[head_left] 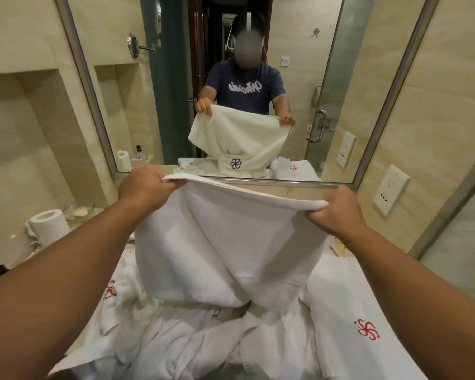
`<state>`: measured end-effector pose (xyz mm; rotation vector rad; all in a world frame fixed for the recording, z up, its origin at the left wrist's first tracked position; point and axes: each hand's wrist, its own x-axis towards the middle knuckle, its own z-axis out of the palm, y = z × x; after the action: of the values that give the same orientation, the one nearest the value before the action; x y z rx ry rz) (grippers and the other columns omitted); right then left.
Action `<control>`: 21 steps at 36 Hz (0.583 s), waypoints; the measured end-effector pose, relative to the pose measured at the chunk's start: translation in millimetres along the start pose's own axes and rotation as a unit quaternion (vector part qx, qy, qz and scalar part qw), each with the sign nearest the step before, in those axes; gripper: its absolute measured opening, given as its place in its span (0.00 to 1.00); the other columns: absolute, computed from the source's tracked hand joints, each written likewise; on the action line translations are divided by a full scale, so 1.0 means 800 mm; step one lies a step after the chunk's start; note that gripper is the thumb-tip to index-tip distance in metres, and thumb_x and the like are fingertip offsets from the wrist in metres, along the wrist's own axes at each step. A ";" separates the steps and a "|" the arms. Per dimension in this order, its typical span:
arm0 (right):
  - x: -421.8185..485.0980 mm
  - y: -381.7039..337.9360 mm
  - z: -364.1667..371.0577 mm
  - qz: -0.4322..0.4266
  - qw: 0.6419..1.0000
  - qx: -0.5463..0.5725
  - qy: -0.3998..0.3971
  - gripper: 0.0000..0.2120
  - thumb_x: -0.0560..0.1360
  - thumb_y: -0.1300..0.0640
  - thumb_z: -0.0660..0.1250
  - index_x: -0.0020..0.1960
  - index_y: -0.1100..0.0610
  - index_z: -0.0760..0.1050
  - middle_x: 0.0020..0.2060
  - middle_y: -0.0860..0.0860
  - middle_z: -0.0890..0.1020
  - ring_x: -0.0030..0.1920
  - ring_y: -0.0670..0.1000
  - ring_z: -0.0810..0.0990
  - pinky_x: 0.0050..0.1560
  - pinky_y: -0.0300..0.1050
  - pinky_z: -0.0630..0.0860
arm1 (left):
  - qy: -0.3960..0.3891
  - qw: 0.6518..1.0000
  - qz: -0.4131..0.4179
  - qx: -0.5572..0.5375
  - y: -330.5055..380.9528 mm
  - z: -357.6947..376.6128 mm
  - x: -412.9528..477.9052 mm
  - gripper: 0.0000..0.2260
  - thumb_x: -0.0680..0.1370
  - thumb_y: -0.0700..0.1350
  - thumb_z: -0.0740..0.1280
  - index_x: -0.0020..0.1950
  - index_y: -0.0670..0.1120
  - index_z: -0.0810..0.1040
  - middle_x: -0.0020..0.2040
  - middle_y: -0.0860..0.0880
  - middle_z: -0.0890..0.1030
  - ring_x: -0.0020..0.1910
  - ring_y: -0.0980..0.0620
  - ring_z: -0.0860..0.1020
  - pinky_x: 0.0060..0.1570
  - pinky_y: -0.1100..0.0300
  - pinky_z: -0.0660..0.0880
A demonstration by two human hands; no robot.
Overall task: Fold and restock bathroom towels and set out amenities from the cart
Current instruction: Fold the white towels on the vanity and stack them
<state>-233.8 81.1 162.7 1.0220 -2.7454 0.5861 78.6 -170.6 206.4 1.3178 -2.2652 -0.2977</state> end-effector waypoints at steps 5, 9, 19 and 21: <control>0.008 -0.005 -0.010 0.111 0.991 0.071 0.015 0.12 0.77 0.49 0.69 0.42 0.57 0.81 0.40 0.56 0.81 0.46 0.63 0.80 0.50 0.55 0.79 | -0.132 0.981 0.069 0.124 -0.012 -0.004 0.002 0.22 0.64 0.68 0.79 0.41 0.52 0.82 0.38 0.52 0.81 0.40 0.50 0.77 0.42 0.53 0.76; 0.016 -0.018 -0.021 0.171 0.947 0.259 0.081 0.10 0.78 0.59 0.64 0.42 0.63 0.81 0.37 0.59 0.80 0.41 0.62 0.78 0.39 0.52 0.74 | -0.177 0.962 0.066 0.199 -0.025 0.015 0.001 0.16 0.71 0.56 0.80 0.46 0.49 0.78 0.41 0.51 0.78 0.41 0.51 0.76 0.41 0.56 0.74; 0.036 -0.019 -0.032 0.350 0.796 0.483 0.107 0.11 0.80 0.60 0.59 0.58 0.60 0.77 0.47 0.57 0.79 0.41 0.57 0.74 0.39 0.49 0.71 | -0.128 0.991 -0.025 0.032 -0.086 0.035 0.024 0.12 0.82 0.55 0.67 0.47 0.48 0.82 0.42 0.48 0.80 0.41 0.47 0.76 0.41 0.53 0.73; 0.034 -0.017 -0.032 0.356 0.770 0.520 0.094 0.11 0.81 0.58 0.60 0.59 0.57 0.78 0.50 0.55 0.81 0.48 0.57 0.79 0.48 0.49 0.76 | -0.092 0.995 -0.042 -0.026 -0.078 0.028 0.020 0.17 0.82 0.57 0.67 0.44 0.45 0.82 0.39 0.46 0.80 0.38 0.47 0.75 0.36 0.54 0.67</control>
<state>-245.4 65.7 197.4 -0.1411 -2.4156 2.3096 106.9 -217.4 165.8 1.4126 -2.3371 -0.5247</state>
